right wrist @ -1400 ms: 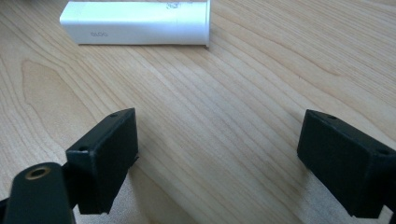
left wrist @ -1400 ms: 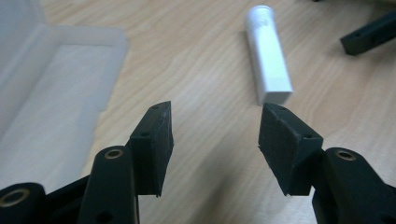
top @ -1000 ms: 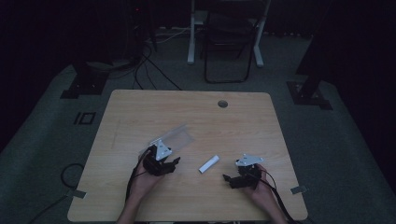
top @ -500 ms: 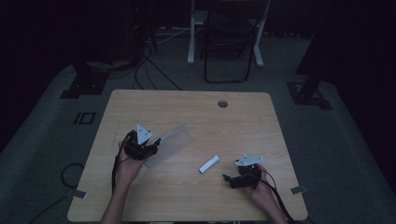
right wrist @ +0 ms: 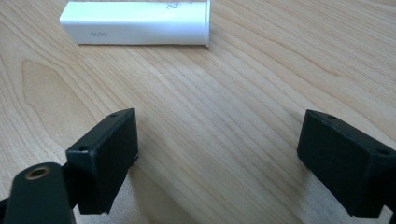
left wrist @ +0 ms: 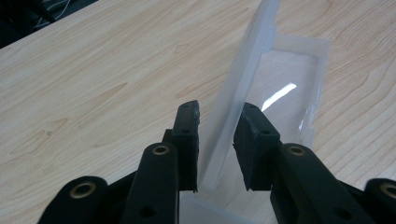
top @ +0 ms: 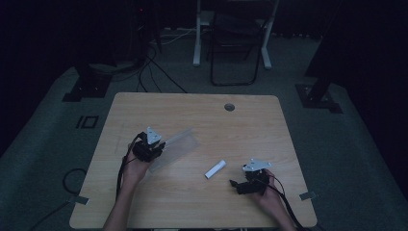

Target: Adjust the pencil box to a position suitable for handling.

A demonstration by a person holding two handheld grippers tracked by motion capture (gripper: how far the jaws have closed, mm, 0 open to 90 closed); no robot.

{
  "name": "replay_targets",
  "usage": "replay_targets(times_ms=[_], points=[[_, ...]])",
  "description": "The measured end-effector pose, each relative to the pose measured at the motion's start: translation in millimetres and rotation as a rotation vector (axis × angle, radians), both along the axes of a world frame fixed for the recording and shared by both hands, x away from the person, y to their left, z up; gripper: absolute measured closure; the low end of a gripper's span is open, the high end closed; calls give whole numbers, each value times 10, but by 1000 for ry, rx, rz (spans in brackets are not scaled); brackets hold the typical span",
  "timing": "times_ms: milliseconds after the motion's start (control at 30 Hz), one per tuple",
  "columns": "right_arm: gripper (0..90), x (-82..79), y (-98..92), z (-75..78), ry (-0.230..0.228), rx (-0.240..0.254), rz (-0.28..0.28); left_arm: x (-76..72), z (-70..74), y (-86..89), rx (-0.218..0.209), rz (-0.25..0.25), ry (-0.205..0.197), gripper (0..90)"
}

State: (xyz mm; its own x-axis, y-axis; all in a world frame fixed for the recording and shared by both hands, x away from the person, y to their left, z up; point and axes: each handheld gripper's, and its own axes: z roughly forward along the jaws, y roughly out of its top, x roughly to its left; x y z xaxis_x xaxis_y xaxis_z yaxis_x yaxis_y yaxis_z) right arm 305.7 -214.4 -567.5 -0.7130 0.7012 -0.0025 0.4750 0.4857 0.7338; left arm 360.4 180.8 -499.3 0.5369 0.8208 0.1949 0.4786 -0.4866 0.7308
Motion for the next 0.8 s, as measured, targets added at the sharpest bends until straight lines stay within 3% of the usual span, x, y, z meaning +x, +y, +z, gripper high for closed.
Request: replay_targets(times_ms=[800], points=[[123,-1,0,0,1,0,-1,95,33,-214,45,-80,-29,828]])
